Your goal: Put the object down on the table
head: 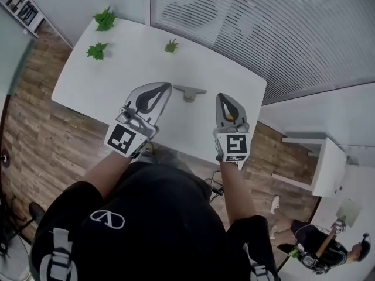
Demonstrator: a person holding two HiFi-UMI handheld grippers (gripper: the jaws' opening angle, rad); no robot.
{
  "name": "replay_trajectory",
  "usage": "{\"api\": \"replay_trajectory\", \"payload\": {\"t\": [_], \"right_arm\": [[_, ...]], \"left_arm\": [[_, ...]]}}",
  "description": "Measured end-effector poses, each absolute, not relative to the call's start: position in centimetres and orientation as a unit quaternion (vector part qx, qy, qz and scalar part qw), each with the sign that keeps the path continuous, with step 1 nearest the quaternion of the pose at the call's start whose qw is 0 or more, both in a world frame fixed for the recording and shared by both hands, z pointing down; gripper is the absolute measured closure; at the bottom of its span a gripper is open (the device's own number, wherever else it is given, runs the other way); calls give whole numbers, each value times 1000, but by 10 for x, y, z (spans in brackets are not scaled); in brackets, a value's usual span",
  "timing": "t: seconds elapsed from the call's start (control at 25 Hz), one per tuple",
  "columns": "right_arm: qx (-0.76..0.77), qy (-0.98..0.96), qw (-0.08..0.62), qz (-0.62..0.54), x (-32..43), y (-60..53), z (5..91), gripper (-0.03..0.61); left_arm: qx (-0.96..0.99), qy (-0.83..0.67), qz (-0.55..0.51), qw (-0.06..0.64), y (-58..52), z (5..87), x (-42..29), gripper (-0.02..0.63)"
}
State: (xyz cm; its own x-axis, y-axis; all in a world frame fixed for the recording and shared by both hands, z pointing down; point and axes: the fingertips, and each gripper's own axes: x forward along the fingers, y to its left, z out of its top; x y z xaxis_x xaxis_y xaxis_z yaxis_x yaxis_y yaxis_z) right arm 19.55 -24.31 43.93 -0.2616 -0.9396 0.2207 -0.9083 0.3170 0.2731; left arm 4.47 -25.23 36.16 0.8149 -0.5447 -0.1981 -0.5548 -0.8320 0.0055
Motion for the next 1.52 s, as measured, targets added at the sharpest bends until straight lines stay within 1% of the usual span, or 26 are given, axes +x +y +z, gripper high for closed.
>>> {"api": "replay_trajectory", "payload": {"t": [0.16, 0.32, 0.44, 1.0, 1.52], "right_arm": [[624, -775, 90, -32, 220, -217, 399, 572], [649, -758, 50, -46, 234, -193, 367, 572], [658, -752, 26, -35, 241, -178, 365, 572], [652, -758, -3, -39, 233, -164, 364, 574], [652, -757, -13, -49, 232, -169, 359, 575]], "left_arm": [[-956, 272, 105, 33, -247, 351, 59, 609], [-959, 260, 112, 34, -241, 342, 72, 609], [-961, 248, 113, 38, -236, 336, 81, 609], [-963, 245, 104, 46, -223, 335, 82, 609], [-961, 251, 102, 52, -227, 333, 77, 609]]}}
